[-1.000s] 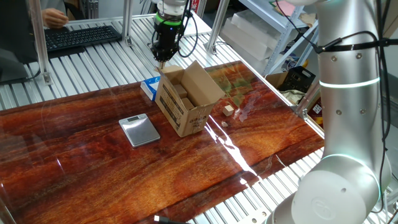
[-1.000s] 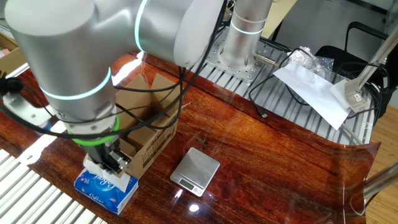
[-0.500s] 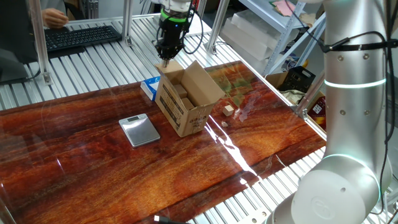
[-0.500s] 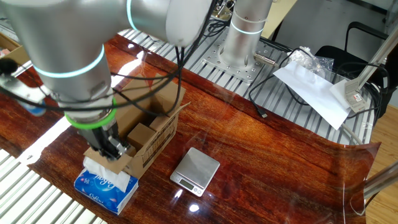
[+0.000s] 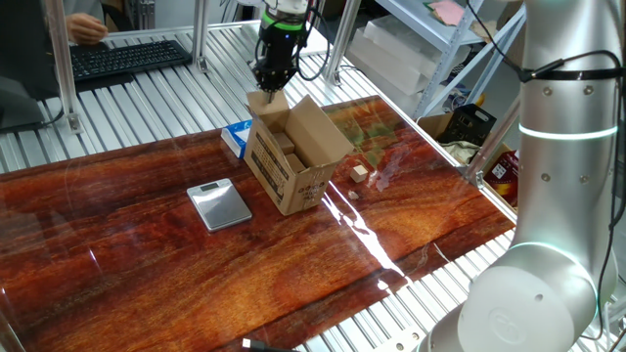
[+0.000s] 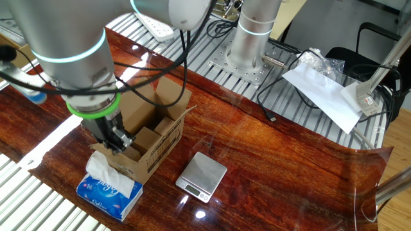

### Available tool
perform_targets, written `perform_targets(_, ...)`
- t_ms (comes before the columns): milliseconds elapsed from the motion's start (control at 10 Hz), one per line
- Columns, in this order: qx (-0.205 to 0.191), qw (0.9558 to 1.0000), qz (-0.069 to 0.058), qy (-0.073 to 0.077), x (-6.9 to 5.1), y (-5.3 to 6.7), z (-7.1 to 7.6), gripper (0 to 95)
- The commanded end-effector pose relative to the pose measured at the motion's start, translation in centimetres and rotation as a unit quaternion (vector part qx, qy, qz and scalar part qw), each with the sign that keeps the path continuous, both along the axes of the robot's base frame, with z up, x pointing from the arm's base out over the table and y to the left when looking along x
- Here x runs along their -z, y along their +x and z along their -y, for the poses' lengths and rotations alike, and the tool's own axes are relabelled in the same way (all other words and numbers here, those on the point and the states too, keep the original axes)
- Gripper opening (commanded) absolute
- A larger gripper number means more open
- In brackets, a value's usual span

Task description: Open a box

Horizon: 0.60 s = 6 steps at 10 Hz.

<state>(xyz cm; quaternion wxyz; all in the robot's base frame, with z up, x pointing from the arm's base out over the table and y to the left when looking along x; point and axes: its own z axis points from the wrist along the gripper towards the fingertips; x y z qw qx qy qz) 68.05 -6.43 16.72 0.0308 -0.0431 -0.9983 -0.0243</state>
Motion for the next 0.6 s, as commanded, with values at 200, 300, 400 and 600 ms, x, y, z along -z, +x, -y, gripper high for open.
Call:
perform_targets(200,0.002,1.0000,-0.006,0.003,-0.49,-0.65,0.37,0.0)
perform_targets(300,0.002,1.0000,-0.004,0.002,-0.64,-0.87,0.50,0.0)
perform_targets(400,0.002,1.0000,-0.003,0.001,-0.78,-0.98,0.57,0.0)
perform_targets(600,0.006,1.0000,-0.006,-0.001,-1.12,-1.14,0.35,0.0)
